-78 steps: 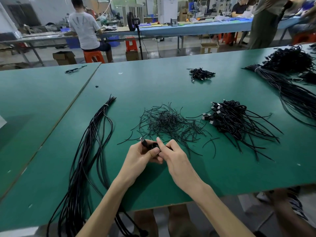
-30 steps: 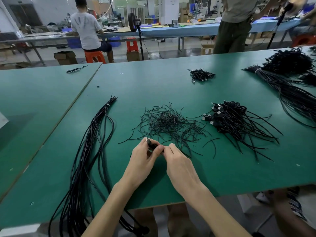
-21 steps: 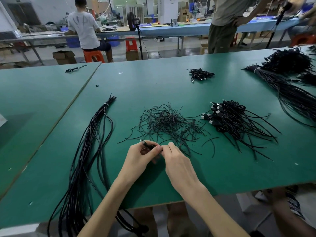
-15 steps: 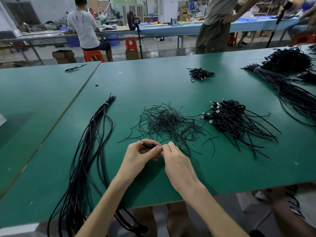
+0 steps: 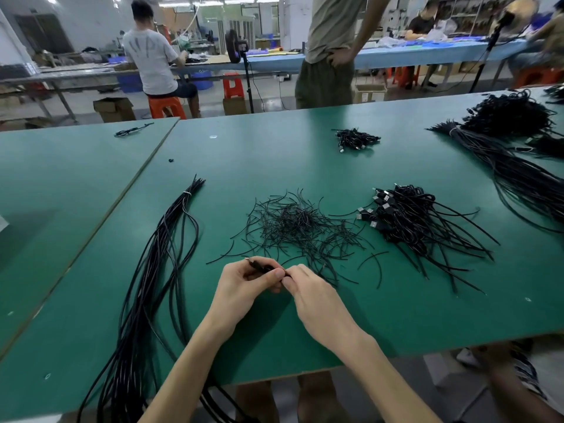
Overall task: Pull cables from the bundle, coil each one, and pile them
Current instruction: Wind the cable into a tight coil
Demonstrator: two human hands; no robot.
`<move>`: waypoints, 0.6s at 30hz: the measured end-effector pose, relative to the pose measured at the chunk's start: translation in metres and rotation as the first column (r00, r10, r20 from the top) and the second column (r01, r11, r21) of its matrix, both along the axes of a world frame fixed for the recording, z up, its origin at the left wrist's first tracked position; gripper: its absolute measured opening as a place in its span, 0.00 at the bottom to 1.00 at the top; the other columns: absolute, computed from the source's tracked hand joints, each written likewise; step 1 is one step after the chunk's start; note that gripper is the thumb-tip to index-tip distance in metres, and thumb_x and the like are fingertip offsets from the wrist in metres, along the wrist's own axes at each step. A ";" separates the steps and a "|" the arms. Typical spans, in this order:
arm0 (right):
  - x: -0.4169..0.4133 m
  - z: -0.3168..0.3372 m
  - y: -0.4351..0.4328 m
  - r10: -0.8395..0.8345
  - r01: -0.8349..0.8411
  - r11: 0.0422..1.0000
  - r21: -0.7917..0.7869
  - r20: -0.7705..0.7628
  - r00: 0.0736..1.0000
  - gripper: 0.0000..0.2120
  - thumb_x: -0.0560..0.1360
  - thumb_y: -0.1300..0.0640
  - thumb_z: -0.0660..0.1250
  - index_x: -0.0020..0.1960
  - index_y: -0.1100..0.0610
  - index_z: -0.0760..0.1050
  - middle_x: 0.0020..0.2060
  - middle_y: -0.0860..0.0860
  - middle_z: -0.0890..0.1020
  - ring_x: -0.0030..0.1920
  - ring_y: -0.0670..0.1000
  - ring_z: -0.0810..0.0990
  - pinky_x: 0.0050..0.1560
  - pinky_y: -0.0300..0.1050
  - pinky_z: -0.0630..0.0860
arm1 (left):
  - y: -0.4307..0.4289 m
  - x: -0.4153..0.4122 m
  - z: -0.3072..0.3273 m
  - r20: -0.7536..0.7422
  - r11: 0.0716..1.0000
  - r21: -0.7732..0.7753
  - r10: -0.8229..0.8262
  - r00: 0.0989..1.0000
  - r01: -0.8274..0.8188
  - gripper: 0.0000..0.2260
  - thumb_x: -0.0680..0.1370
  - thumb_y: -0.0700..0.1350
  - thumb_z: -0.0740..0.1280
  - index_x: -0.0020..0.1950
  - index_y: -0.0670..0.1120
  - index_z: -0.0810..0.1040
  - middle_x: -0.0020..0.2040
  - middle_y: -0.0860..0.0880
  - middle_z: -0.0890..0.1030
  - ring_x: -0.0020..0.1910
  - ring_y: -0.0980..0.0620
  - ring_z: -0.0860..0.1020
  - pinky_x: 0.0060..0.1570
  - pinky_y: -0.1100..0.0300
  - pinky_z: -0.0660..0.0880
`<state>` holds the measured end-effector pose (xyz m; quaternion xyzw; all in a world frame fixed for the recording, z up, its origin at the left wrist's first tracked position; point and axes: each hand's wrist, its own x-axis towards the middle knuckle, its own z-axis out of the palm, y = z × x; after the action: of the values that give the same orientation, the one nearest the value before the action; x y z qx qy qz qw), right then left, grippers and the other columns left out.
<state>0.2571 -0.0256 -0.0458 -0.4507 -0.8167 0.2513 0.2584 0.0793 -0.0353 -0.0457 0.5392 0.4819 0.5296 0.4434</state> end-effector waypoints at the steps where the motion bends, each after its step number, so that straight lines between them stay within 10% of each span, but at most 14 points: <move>1: 0.000 -0.001 0.000 -0.006 0.006 1.000 0.000 -0.001 1.000 0.13 0.88 0.50 0.51 0.55 0.52 0.73 0.47 0.46 0.75 0.44 0.47 0.76 0.47 0.49 0.75 | 0.001 -0.001 0.004 0.002 0.999 -0.032 -0.037 0.999 0.037 0.03 0.76 0.42 0.76 0.49 0.45 0.87 0.45 0.41 0.86 0.43 0.45 0.85 0.48 0.60 0.81; 7: 0.003 0.003 0.005 -0.109 0.032 0.981 -0.193 -0.401 0.909 0.15 0.87 0.52 0.54 0.45 0.53 0.73 0.34 0.41 0.72 0.33 0.43 0.65 0.36 0.38 0.63 | 0.029 -0.024 0.048 -0.089 0.902 -0.155 -0.419 0.904 0.403 0.13 0.79 0.37 0.72 0.63 0.36 0.80 0.52 0.39 0.86 0.49 0.46 0.84 0.54 0.57 0.80; 12: 0.007 0.001 0.009 -0.191 0.074 0.968 -0.240 -0.512 0.837 0.17 0.86 0.47 0.54 0.45 0.54 0.73 0.32 0.43 0.67 0.34 0.45 0.63 0.35 0.41 0.63 | 0.080 0.001 0.044 -0.585 0.998 -0.040 0.010 0.811 -0.042 0.04 0.82 0.39 0.69 0.47 0.45 0.79 0.42 0.45 0.83 0.30 0.56 0.79 0.36 0.60 0.75; 18: 0.005 -0.002 0.011 -0.214 0.086 0.962 -0.259 -0.520 0.827 0.17 0.87 0.47 0.54 0.45 0.54 0.73 0.31 0.42 0.68 0.34 0.45 0.64 0.36 0.42 0.64 | 0.110 0.029 0.028 -0.809 0.983 0.019 0.124 0.574 -0.185 0.10 0.79 0.51 0.73 0.53 0.45 0.82 0.52 0.48 0.76 0.49 0.45 0.78 0.53 0.49 0.76</move>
<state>0.2625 -0.0142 -0.0478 -0.4505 -0.6378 0.4378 0.4455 0.1080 0.0748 -0.0177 0.6611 0.6928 0.2477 0.1469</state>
